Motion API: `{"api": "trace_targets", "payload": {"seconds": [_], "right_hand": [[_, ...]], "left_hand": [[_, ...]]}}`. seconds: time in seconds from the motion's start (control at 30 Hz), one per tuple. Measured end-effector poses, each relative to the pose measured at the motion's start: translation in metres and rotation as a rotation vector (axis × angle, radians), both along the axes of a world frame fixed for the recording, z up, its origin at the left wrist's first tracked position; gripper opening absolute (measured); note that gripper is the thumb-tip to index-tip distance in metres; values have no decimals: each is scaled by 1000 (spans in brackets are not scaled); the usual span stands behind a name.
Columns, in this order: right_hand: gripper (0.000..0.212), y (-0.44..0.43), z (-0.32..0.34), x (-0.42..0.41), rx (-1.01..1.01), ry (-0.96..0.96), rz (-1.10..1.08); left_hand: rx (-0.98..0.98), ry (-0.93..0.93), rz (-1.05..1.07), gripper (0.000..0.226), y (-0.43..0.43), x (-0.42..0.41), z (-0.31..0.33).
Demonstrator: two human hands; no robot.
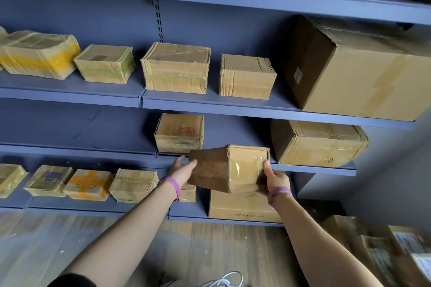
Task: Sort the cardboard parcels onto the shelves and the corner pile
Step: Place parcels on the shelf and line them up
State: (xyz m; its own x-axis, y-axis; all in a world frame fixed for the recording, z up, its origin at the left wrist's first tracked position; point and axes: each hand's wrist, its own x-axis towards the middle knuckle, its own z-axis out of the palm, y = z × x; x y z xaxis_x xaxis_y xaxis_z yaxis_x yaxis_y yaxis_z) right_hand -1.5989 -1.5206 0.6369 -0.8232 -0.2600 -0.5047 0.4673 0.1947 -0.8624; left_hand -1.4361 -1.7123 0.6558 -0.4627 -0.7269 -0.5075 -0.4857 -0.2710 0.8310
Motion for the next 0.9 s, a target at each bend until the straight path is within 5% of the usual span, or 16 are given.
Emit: {"api": "trace_targets", "payload": {"seconds": [0.1,0.23,0.33,0.6,0.8,0.9], "right_hand": [[35,0,0,4,20,41,4],[35,-1,-4,12,21,26,14],[33,-1,0,20,-30,-8,22],[37,6,8,26,-113,-89,115],[36,13,-4,20,68,-37,127],[57,17,-7,17,132,-4,106]], "left_hand": [[175,135,-59,30,14,-4,3],[234,163,-165,58,28,-9,5],[165,128,-237,35,36,-9,5],[192,205,-56,27,23,-1,-7],[315,300,42,43,4,18,-11],[384,352,11,36,-3,24,-13]]}}
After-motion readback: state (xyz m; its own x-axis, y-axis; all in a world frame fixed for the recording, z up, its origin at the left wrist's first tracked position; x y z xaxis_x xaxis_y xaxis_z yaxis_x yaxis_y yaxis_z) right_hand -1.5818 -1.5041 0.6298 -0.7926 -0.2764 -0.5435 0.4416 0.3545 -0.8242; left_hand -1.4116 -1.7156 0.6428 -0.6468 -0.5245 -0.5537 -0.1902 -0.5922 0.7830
